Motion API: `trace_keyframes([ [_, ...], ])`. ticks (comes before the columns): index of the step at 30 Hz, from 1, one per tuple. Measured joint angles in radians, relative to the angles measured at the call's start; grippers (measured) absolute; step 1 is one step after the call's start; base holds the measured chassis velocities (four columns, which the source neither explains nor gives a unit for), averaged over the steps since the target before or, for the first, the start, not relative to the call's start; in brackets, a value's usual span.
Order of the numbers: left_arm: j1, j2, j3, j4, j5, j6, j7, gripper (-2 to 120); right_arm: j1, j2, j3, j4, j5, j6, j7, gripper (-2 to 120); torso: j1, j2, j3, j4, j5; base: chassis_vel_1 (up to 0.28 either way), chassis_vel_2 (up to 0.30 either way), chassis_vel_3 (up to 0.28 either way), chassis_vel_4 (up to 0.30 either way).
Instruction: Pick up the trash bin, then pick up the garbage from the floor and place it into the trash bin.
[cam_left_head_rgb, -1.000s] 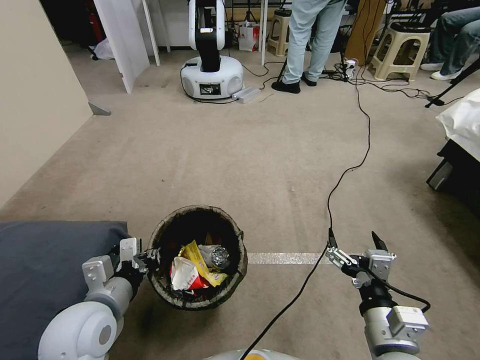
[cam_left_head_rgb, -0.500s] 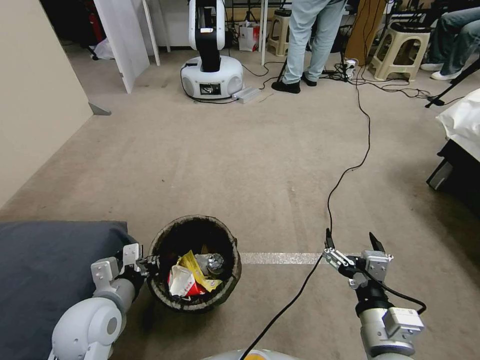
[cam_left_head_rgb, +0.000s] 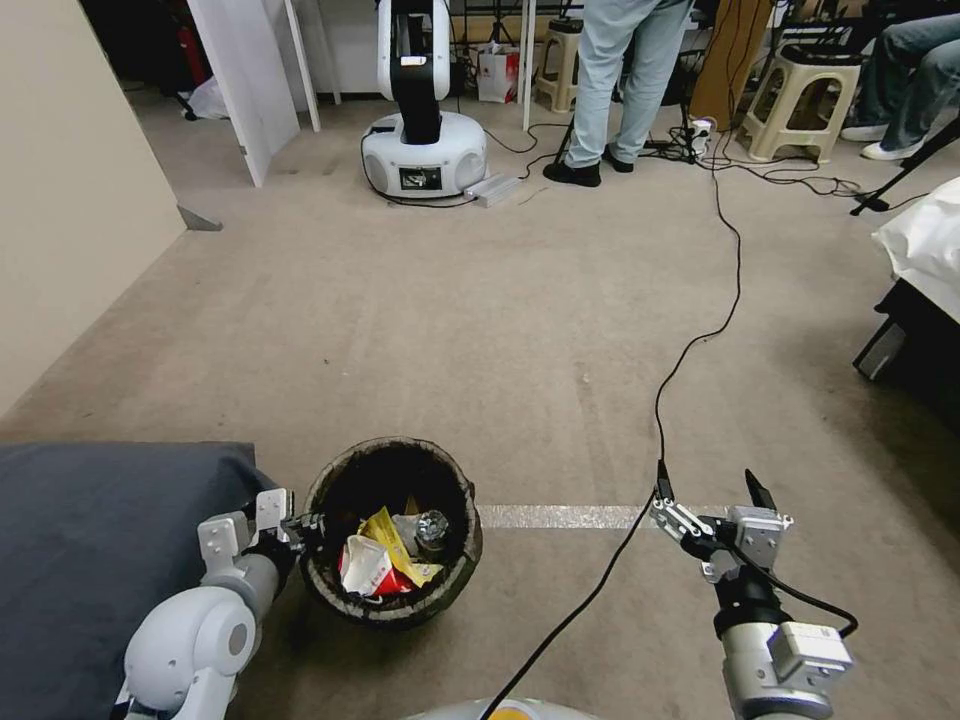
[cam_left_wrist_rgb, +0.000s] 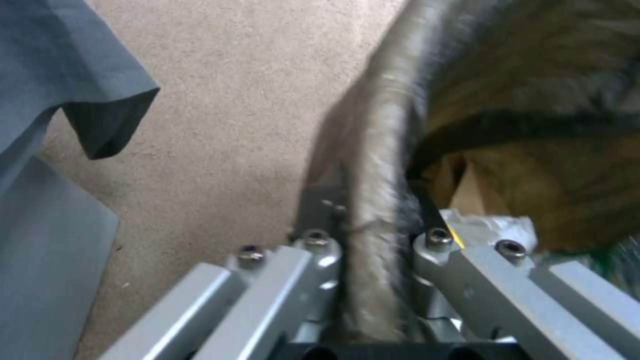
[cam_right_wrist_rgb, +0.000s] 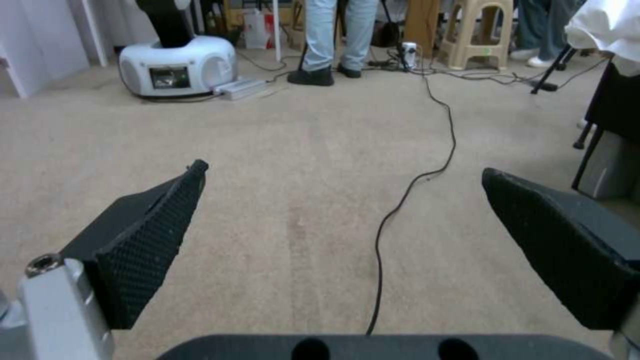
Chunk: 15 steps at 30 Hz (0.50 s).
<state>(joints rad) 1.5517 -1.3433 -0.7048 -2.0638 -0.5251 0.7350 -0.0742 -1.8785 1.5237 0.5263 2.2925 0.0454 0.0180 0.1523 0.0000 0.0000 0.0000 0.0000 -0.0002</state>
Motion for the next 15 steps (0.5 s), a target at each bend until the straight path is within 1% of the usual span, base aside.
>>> trace_keyframes([
  [2,-0.003,0.003,0.0,0.006,0.0,0.0,0.002,24,0.0,0.005,0.0,0.0,-0.002,0.0,0.0,100,0.0,0.0,0.0,0.0,0.0001,0.0,0.0,0.0,0.0],
  [3,-0.004,0.004,0.0,0.007,0.0,0.0,0.002,27,0.0,0.006,0.0,0.001,-0.003,0.0,0.0,100,0.0,0.0,0.0,0.0,0.0,0.0,0.0,0.0,0.0],
  [4,-0.004,0.004,0.0,0.007,0.0,0.0,0.002,27,0.0,0.006,0.0,0.001,-0.003,0.0,0.0,100,0.0,0.0,0.0,0.0,0.0,0.0,0.0,0.0,0.0],
  [5,-0.005,0.005,0.0,0.01,0.0,0.0,0.003,34,0.0,0.009,0.0,0.001,-0.004,0.0,0.0,100,0.0,0.0,0.0,0.0,0.0001,0.0,0.0,0.0,0.0],
  [7,-0.007,0.006,-0.001,0.012,0.0,0.0,0.004,42,-0.001,0.011,0.0,0.002,-0.005,0.0,0.0,100,0.0,0.0,0.0,0.0,0.0001,0.0,0.0,0.0,0.0],
  [8,-0.007,0.006,-0.001,0.012,0.0,0.0,0.004,42,-0.001,0.011,0.0,0.002,-0.005,0.0,0.0,100,0.0,0.0,0.0,0.0,0.0001,0.0,0.0,0.0,0.0],
  [11,-0.009,0.008,-0.004,0.013,-0.002,0.0,0.006,56,-0.002,0.015,0.0,0.003,-0.008,0.0,0.0,100,0.0,0.0,0.0,0.0,0.0001,0.0,0.0,0.0,0.0],
  [12,-0.009,0.008,-0.004,0.013,-0.002,0.0,0.006,56,-0.002,0.015,0.0,0.003,-0.008,0.0,0.0,100,0.0,0.0,0.0,0.0,0.0001,0.0,0.0,0.0,0.0],
  [14,-0.01,0.008,-0.007,0.014,-0.002,0.0,0.007,68,-0.002,0.018,0.0,0.004,-0.01,-0.001,0.0,100,0.0,0.0,0.0,0.0,0.0001,0.0,0.0,0.0,0.0],
  [15,-0.011,0.008,-0.009,0.014,-0.002,0.0,0.008,71,-0.002,0.019,-0.001,0.004,-0.011,-0.002,0.0,100,0.0,0.0,0.0,0.0,0.0002,0.0,0.0,0.0,0.0],
])
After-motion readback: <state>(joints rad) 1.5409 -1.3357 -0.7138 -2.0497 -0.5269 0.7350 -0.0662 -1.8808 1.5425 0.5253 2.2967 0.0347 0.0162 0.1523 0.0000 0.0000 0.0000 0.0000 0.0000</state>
